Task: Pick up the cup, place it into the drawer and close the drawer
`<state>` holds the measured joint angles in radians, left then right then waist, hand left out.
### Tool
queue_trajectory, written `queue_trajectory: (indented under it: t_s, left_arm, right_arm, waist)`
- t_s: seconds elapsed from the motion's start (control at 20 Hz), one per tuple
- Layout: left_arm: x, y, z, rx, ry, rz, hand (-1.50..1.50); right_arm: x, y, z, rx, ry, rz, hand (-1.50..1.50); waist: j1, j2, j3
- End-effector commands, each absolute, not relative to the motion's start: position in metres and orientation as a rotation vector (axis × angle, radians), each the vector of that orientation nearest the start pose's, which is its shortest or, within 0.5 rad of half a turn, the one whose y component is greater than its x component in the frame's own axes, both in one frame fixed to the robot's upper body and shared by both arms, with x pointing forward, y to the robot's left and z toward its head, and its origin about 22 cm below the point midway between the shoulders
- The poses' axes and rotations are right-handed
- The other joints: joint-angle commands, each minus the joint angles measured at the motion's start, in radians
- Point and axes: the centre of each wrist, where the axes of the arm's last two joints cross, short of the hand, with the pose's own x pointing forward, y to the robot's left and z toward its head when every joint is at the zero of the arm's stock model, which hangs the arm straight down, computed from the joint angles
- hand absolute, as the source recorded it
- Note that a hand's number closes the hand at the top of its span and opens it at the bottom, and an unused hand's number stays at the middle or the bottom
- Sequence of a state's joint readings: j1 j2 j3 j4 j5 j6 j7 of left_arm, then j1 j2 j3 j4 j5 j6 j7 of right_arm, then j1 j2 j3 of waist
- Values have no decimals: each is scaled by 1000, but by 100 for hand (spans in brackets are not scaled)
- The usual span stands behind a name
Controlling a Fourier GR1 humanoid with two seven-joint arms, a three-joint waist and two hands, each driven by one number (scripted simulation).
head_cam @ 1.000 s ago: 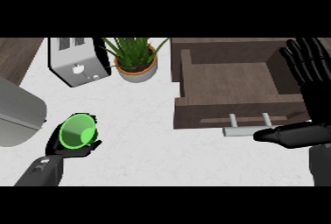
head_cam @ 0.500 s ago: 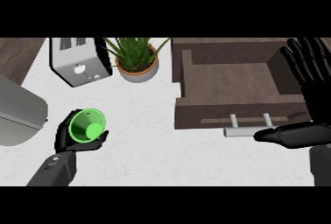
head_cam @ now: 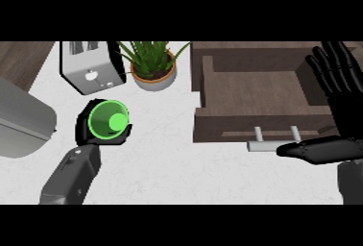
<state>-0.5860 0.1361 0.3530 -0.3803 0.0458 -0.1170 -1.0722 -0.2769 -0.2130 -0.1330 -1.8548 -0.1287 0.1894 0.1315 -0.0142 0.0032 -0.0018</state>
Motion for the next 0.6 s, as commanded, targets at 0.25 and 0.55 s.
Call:
queue_trajectory:
  t_s: [0.25,0.55]
  left_arm:
    - [399,212,-5,-241,-2152,1,150]
    - [426,139,82,-311,-2161,-72,150]
  right_arm:
    - [257,-272,159,7,-1973,243,-150]
    - [274,-268,137,-2,-1969,278,-150]
  waist:
    - [14,-11,2]
    - [22,-10,3]
